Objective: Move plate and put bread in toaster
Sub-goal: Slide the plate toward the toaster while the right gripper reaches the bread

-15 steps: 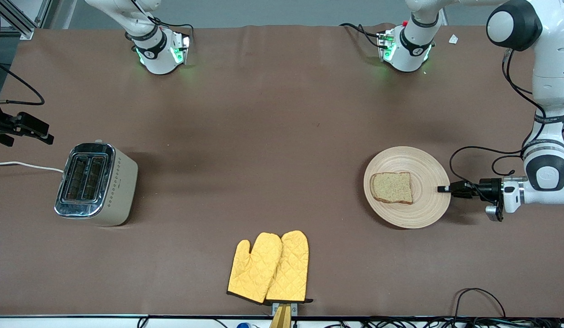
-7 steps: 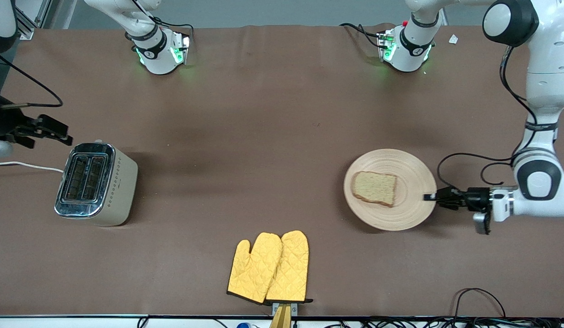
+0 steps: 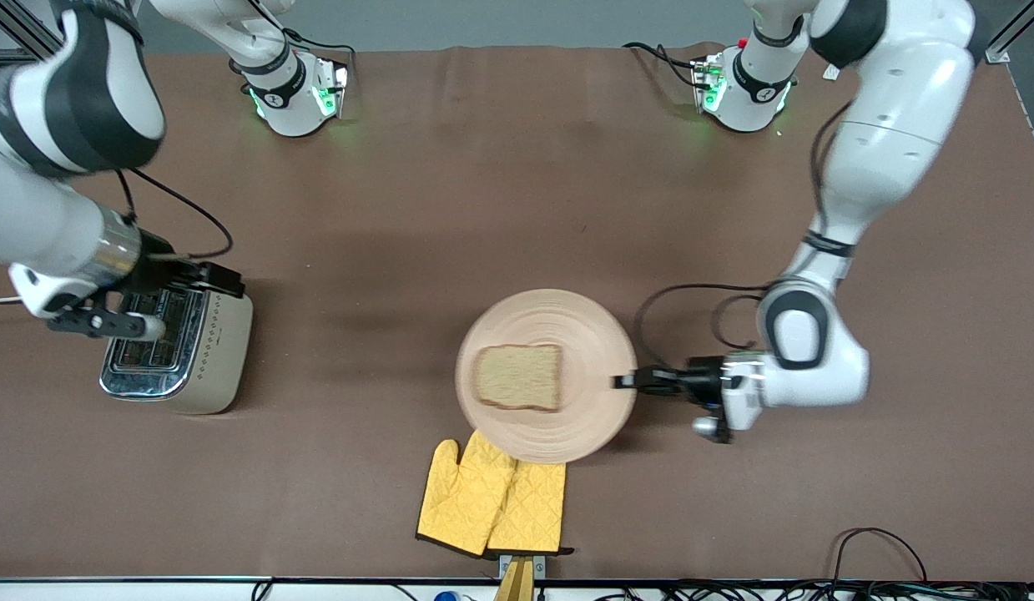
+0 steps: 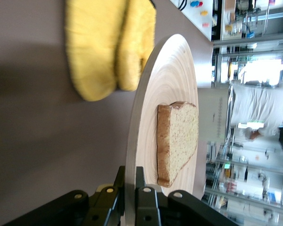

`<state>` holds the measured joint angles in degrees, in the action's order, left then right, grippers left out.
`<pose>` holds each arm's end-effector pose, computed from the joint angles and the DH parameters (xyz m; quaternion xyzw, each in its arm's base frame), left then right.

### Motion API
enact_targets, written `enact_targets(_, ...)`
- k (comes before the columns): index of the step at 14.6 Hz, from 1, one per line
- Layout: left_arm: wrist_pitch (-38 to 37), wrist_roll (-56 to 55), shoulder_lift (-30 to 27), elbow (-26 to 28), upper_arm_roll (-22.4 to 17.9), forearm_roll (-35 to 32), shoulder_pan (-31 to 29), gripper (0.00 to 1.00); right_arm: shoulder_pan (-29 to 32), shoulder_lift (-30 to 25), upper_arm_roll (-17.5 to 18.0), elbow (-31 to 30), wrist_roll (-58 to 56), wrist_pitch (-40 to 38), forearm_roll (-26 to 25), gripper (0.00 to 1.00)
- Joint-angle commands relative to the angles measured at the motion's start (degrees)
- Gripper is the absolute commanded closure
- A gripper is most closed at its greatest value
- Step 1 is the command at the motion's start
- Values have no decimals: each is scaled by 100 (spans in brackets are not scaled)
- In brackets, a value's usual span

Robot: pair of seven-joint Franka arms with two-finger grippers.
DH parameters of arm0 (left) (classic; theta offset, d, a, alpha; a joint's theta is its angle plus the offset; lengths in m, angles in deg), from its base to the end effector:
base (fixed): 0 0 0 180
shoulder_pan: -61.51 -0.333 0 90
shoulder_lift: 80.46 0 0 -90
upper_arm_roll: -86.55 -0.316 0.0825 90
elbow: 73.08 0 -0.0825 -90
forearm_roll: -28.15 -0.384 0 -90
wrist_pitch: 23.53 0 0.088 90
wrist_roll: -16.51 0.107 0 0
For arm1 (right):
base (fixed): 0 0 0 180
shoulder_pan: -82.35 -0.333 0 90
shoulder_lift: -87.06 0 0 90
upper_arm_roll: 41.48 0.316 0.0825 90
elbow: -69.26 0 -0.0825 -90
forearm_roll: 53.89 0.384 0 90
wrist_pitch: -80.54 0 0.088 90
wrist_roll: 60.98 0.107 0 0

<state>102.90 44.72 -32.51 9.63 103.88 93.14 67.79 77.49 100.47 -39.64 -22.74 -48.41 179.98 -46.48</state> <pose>0.6770 -0.2802 0.2240 0.8550 -0.0116 -0.0123 0.5183 0.6168 0.0826 0.4841 -0.9943 0.0651 0.0624 0.0572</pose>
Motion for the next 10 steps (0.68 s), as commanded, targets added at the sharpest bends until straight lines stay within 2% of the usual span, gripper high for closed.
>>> enact_targets(1,897,-429,65,8,-27,645,985,100,-93,450,-18,-203,79,820,173,0)
enact_targets(4,1786,-738,250,-27,-27,883,1831,100,-182,986,-18,-326,79,1595,173,0)
enact_targets(6,1850,-677,355,-27,-27,1077,2034,100,-322,1207,-26,-501,87,1946,173,0)
enact_targets(8,1885,-650,434,-35,-27,1077,2202,100,-446,1408,-18,-878,209,2622,173,0)
enact_targets(10,1920,-650,435,-27,-36,1068,2211,94,-612,1462,-18,-1221,394,2984,173,0)
